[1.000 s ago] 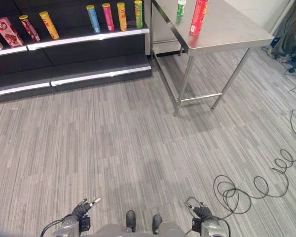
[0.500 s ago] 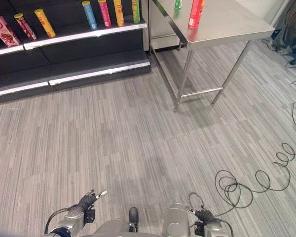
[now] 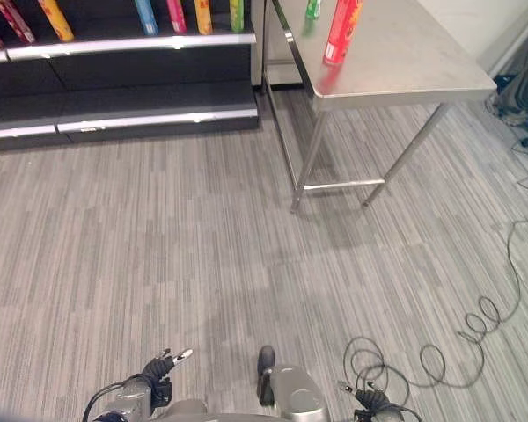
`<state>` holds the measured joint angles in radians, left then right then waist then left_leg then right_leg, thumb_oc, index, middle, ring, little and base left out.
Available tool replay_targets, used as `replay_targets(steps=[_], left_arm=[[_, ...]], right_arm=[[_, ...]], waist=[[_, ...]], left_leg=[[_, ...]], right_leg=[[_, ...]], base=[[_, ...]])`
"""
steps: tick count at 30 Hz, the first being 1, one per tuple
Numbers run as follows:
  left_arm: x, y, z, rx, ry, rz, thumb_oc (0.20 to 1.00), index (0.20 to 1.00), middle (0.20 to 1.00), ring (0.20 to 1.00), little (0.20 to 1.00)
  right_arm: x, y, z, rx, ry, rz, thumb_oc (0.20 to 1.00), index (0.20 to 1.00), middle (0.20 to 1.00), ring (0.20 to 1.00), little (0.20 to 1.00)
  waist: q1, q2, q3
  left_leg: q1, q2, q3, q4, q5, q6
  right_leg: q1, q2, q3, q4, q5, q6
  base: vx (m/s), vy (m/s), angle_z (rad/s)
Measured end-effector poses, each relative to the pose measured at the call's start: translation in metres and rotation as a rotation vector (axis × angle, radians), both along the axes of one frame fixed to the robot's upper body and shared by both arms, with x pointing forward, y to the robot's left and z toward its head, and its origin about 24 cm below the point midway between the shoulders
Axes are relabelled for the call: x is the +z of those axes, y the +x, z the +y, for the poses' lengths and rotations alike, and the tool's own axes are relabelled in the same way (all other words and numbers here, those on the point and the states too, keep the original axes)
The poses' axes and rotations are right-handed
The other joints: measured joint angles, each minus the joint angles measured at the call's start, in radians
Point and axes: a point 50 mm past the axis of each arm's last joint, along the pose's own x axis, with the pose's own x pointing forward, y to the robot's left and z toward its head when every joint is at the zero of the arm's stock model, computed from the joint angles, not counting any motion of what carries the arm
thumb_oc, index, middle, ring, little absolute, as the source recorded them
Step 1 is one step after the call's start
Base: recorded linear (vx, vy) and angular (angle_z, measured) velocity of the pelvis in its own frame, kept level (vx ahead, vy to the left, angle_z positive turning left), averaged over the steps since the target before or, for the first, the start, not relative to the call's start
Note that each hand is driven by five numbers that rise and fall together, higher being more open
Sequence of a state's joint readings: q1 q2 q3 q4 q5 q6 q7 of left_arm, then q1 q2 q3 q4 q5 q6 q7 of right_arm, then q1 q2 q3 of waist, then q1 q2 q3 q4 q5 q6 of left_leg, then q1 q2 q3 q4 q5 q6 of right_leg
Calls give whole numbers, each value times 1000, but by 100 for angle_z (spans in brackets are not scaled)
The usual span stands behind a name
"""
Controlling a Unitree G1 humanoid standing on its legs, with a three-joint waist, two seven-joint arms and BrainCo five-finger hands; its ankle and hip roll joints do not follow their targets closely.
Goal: Put the goods on the table back onto the shelves and tidy them up.
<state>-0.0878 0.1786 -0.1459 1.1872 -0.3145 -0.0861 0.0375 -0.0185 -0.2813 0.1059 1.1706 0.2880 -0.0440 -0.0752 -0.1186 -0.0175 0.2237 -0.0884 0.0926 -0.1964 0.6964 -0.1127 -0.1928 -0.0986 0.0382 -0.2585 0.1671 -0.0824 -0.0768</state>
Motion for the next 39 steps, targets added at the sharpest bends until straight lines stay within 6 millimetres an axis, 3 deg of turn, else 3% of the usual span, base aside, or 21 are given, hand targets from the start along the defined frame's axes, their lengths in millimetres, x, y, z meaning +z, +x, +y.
replay_targets(steps=[3,5,7,9,11,13,14,15,16,17,19,21,24,25,26,27,29,31,34,36,39], left_arm=[[1,0,4,38,-4,-3,1000,1000,1000,1000,1000],[6,7,10,43,6,-40,1000,1000,1000,1000,1000],[11,16,12,46,5,-83,1000,1000,1000,1000,1000],[9,11,12,52,5,-68,1000,1000,1000,1000,1000],[7,8,11,55,-2,-63,1000,1000,1000,1000,1000],[6,3,12,65,3,-46,1000,1000,1000,1000,1000],[2,-9,11,70,0,-18,1000,1000,1000,1000,1000],[1,-11,15,70,11,-8,1000,1000,1000,1000,1000],[2,-6,19,62,28,-4,1000,1000,1000,1000,1000],[2,-8,26,95,34,1,1000,1000,1000,1000,1000],[-1,-19,25,95,33,35,1000,1000,1000,1000,1000],[1,-11,24,52,46,22,1000,1000,1000,1000,1000],[6,-1,27,21,66,-9,1000,1000,1000,1000,1000],[5,-2,26,0,70,0,1000,1000,1000,1000,1000],[7,2,27,-18,81,-7,1000,1000,1000,1000,1000],[6,1,29,-18,87,-2,1000,1000,1000,1000,1000],[2,-9,27,-13,80,29,1000,1000,1000,1000,1000],[3,-7,28,-15,81,24,1000,1000,1000,1000,1000],[7,4,28,-20,82,1,1000,1000,1000,1000,1000],[8,7,23,-27,73,-17,1000,1000,1000,1000,1000],[4,1,17,-32,53,-1,1000,1000,1000,1000,1000]], right_arm=[[2,12,3,7,4,-27,1000,1000,1000,1000,1000],[6,29,10,28,15,-69,1000,1000,1000,1000,1000],[8,39,16,35,28,-91,1000,1000,1000,1000,1000],[13,50,17,55,24,-128,1000,1000,1000,1000,1000],[12,45,12,47,14,-113,1000,1000,1000,1000,1000],[12,43,9,44,6,-101,1000,1000,1000,1000,1000],[11,38,6,41,0,-87,1000,1000,1000,1000,1000],[8,32,9,32,7,-75,1000,1000,1000,1000,1000],[2,24,13,26,21,-38,1000,1000,1000,1000,1000],[-2,16,13,-26,31,7,1000,1000,1000,1000,1000],[1,17,6,-10,7,3,1000,1000,1000,1000,1000],[2,15,2,-19,8,-11,1000,1000,1000,1000,1000],[0,9,5,-22,15,1,1000,1000,1000,1000,1000],[0,9,5,-19,16,-3,1000,1000,1000,1000,1000],[-1,8,6,-17,16,0,1000,1000,1000,1000,1000],[1,13,7,-14,18,-14,1000,1000,1000,1000,1000],[4,17,5,-8,11,-42,1000,1000,1000,1000,1000],[5,20,5,-7,11,-46,1000,1000,1000,1000,1000],[2,12,3,-25,7,-20,1000,1000,1000,1000,1000],[1,7,3,-27,9,-10,1000,1000,1000,1000,1000],[-1,-5,-3,-47,-5,17,1000,1000,1000,1000,1000]], waist=[[19,-19,8],[40,-58,24],[71,-86,40],[86,-68,43],[103,-42,49],[106,-6,56],[106,27,46],[92,17,51],[106,-43,51],[152,-64,41],[141,-35,30],[108,-1,28],[99,-10,25],[98,-6,18],[97,-7,20],[103,4,25],[89,43,26],[65,54,34],[22,9,49],[17,-24,52],[-1,-34,49]], left_leg=[[-10,9,70,110,110,28],[-56,10,131,143,71,74],[-94,26,193,-60,15,92],[-141,20,218,-313,32,80],[-146,9,199,-551,95,69],[-169,-7,208,-586,182,105],[-151,-13,208,-590,321,154],[-140,-20,218,-589,283,168],[-147,-76,183,-523,204,143],[-115,-101,141,-527,183,153],[-25,-90,150,-637,189,157],[17,-104,155,-665,184,198],[65,-149,183,-651,137,243],[73,-164,195,-626,117,269],[86,-174,214,-609,73,304],[101,-165,235,-614,60,316],[134,-132,241,-650,53,314],[158,-108,247,-686,69,297],[198,-119,245,-719,77,283],[231,-131,242,-727,36,286],[285,-123,203,-732,-19,251]], right_leg=[[72,-3,35,-19,-1,-28],[145,-21,61,-65,-25,-41],[205,-31,82,-137,-4,-26],[253,-23,81,-187,-15,0],[281,-9,89,-226,-6,15],[317,2,109,-230,-17,37],[345,19,132,-226,-40,71],[364,-4,141,-213,-72,81],[374,-60,193,-216,-103,85],[359,-110,252,-194,-104,112],[349,-126,261,-142,-97,156],[244,-158,272,121,-113,207],[80,-229,288,522,-111,189],[50,-276,294,556,-82,176],[12,-314,297,550,40,155],[-10,-331,258,569,97,166],[-14,-295,165,469,-27,182],[-19,-221,127,278,-80,204],[-89,-140,74,61,-20,223],[-139,-133,-4,15,46,215],[-124,-121,-47,-20,138,161]], base=[[381,-95,-10],[508,30,4],[477,126,-8],[479,132,-4],[86,24,-15],[171,52,-47],[1060,519,-24],[1322,732,-13],[983,630,-64],[557,401,-124],[347,236,-97],[319,319,-6],[244,254,-8],[272,228,-27],[485,299,-42],[366,140,-57],[363,101,-60],[230,52,-23],[291,41,18],[454,28,16],[423,-35,25]])
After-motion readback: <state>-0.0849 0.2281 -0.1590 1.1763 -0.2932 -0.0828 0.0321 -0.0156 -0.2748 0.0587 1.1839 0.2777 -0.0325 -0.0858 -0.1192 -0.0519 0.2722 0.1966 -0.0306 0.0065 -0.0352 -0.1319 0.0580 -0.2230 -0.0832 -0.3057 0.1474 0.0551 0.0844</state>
